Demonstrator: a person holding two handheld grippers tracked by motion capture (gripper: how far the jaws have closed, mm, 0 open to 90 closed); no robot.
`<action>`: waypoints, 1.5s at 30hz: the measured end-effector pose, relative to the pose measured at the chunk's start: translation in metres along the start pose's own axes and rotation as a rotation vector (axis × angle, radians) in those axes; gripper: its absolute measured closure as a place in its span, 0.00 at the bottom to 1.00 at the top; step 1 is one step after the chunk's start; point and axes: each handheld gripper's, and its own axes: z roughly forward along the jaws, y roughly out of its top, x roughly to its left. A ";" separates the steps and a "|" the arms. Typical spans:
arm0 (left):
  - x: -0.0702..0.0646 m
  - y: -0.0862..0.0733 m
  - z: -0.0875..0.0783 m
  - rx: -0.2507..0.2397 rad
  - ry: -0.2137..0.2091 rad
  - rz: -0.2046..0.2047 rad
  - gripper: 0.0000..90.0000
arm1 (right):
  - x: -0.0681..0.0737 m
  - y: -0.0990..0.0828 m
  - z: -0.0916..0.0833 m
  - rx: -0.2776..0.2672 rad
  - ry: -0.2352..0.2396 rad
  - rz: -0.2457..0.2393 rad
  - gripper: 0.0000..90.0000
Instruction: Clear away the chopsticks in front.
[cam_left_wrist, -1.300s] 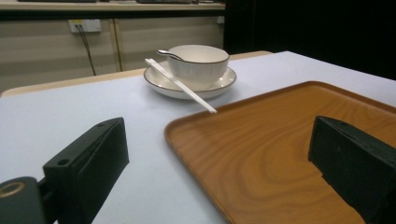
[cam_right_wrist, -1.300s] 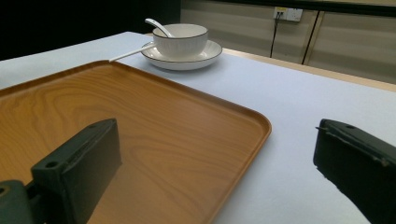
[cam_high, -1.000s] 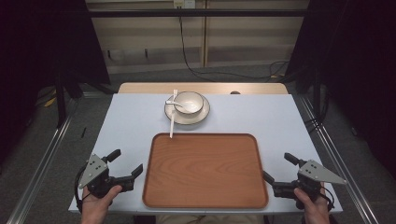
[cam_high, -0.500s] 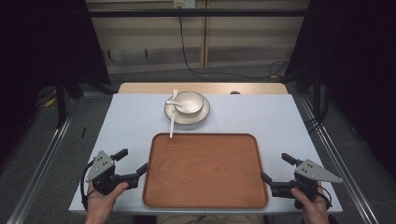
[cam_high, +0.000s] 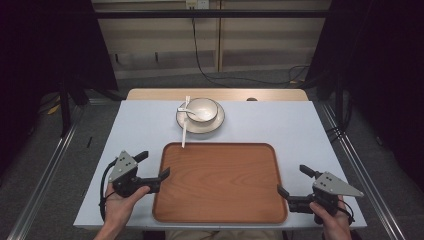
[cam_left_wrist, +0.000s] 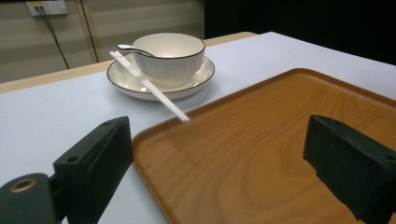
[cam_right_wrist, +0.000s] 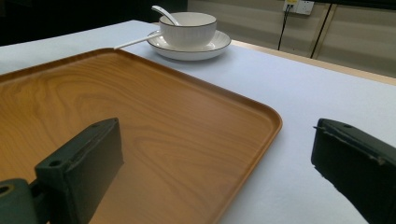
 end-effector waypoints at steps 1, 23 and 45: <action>0.000 0.002 0.003 0.004 0.008 0.003 0.10 | 0.000 0.000 0.000 -0.003 0.003 -0.002 0.02; 0.013 0.027 0.056 0.051 0.031 0.046 0.15 | 0.002 -0.001 0.002 -0.006 0.002 0.004 0.02; 0.029 0.048 0.102 0.072 0.057 0.012 0.21 | 0.003 0.000 0.004 -0.001 0.027 -0.006 0.03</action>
